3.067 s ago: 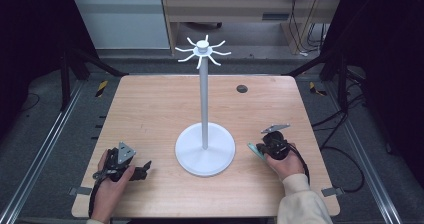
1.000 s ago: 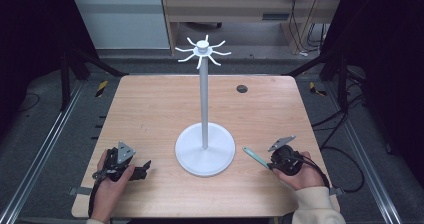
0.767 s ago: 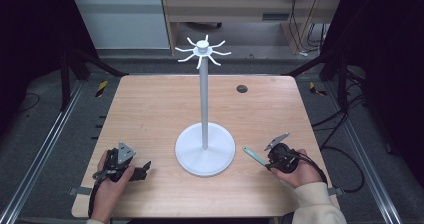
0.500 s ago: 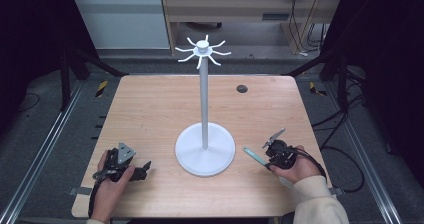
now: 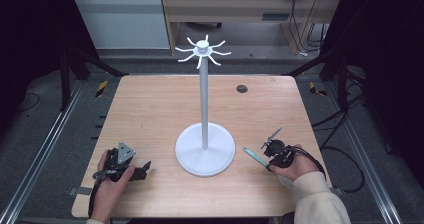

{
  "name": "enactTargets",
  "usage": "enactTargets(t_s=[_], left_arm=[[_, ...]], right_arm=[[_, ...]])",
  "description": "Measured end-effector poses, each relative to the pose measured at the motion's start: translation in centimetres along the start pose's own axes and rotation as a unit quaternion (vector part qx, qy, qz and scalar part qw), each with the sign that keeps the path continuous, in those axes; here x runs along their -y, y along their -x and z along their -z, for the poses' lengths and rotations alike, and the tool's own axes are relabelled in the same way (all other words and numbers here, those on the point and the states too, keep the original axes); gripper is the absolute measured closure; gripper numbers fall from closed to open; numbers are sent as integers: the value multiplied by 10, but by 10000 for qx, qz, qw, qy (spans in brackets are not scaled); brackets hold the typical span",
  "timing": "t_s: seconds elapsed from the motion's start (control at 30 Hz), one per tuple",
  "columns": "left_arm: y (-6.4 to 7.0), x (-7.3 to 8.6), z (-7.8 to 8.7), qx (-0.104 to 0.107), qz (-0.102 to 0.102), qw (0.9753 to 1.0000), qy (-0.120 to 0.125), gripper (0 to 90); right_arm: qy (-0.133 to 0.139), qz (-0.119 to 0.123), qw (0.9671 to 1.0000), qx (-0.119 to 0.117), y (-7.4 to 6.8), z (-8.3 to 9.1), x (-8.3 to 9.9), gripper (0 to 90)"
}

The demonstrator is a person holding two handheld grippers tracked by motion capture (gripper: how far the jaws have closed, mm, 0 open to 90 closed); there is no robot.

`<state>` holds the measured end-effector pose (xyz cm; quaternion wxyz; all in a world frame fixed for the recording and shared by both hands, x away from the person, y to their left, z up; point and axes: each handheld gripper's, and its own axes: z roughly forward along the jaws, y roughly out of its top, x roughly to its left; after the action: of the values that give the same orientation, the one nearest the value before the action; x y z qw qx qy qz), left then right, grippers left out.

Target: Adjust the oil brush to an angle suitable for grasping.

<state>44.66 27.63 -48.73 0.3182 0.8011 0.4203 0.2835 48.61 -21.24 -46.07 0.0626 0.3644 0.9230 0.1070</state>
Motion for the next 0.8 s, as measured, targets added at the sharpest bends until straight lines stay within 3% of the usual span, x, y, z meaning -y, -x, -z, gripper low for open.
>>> enactTargets(t_s=[0.17, 0.27, 0.33, 0.6, 0.67, 0.8], left_arm=[[0, 0, 0, -1, 5, 10000, 7, 38], [0, 0, 0, 1, 6, 10000, 6, 38], [0, 0, 0, 1, 3, 10000, 6, 38], [0, 0, 0, -1, 8, 10000, 11, 38], [0, 0, 0, -3, 8, 10000, 13, 38], [0, 0, 0, -5, -1, 10000, 7, 38]], right_arm=[[-64, 14, 10000, 17, 0, -3, -1, 760], [-52, 154, 9999, 45, 1, -5, -2, 780], [-93, 44, 9999, 5, -1, -5, -2, 790], [-101, 112, 9999, 20, -1, -6, -2, 825], [-9, 171, 9998, 26, 0, -4, -2, 825], [336, 67, 9994, -93, -1, 7, -3, 826]])
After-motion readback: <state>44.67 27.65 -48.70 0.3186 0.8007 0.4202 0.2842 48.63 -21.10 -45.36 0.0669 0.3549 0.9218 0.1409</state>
